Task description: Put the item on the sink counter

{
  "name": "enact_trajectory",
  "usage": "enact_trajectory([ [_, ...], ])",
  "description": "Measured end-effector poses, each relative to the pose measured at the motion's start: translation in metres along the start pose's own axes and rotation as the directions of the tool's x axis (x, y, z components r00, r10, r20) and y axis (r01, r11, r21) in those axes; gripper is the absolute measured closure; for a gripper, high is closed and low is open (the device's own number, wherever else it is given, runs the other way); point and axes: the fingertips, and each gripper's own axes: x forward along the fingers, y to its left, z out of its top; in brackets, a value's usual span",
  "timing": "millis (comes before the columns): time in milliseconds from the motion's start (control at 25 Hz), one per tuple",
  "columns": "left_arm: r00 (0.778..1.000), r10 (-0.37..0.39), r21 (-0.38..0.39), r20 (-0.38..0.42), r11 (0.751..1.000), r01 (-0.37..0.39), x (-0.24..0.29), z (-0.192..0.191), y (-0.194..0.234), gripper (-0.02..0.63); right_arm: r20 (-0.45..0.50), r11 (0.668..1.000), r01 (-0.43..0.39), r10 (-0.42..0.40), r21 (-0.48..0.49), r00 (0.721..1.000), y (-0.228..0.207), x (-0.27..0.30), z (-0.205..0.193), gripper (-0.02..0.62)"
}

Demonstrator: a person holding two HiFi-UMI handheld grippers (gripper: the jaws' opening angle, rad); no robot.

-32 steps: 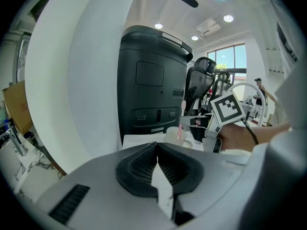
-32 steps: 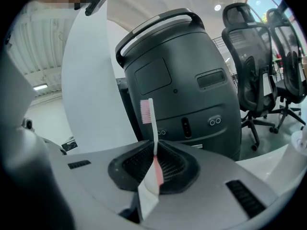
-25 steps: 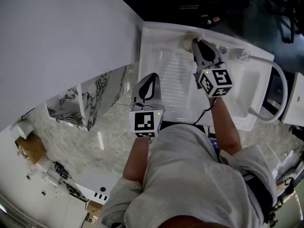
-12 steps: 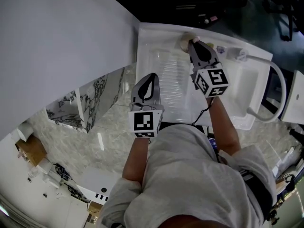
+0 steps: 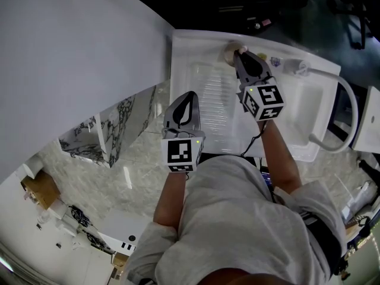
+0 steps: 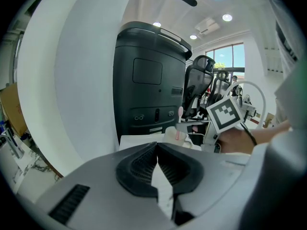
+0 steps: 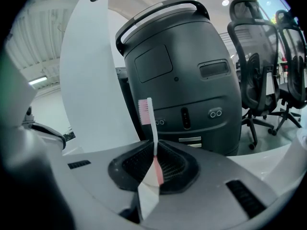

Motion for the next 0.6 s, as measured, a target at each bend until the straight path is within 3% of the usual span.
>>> enact_trajectory([
  [600,1.0,0.001,0.001,0.001,1.0,-0.001,-0.0012,-0.0003,0.0041,0.595,-0.016,1.0,0.003,-0.003,-0.023,1.0,0.0013,0.0048,-0.0037,0.572],
])
